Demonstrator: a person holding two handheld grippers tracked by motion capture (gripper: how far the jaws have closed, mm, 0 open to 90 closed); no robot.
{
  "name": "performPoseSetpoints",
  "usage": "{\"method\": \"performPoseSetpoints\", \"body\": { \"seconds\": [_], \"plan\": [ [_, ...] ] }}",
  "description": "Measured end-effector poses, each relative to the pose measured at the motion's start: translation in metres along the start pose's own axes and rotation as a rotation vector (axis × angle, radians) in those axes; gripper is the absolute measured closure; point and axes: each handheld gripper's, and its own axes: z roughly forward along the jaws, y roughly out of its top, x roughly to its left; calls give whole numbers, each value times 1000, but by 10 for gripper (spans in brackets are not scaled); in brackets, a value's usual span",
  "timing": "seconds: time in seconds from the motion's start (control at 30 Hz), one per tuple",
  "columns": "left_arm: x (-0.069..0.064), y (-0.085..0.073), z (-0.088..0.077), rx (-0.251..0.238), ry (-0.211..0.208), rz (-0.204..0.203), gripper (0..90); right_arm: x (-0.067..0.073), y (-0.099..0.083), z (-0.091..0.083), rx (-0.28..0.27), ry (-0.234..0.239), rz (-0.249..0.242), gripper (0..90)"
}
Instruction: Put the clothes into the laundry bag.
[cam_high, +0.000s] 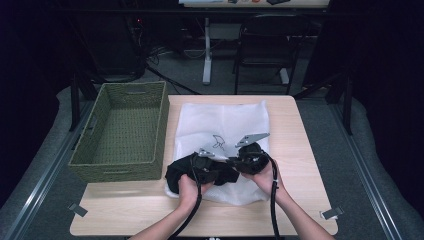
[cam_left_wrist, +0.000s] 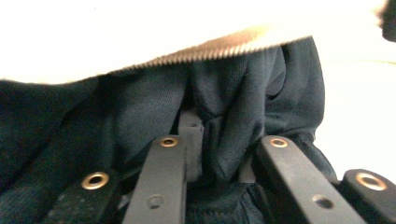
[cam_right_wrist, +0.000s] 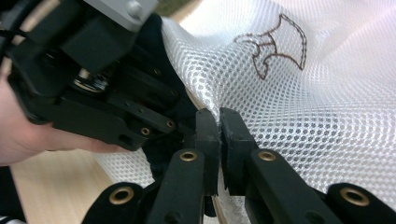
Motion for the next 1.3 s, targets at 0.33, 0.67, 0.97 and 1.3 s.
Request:
{"method": "performPoseSetpoints", "body": {
  "seconds": [0.33,0.67,0.97,1.3],
  "plan": [
    [-12,-4,-45,62,8,173,418,-7,-8,5,45,-19,10,869],
    [-31,0,-44,85,4,248,292,-9,-6,5,38,-17,18,869],
    [-20,3,-11,13,99,196,881,-7,-8,-2,4,9,55,871],
    [-10,13,-7,-21,100,131,763,-6,-10,1,28,29,62,870]
  ]
}}
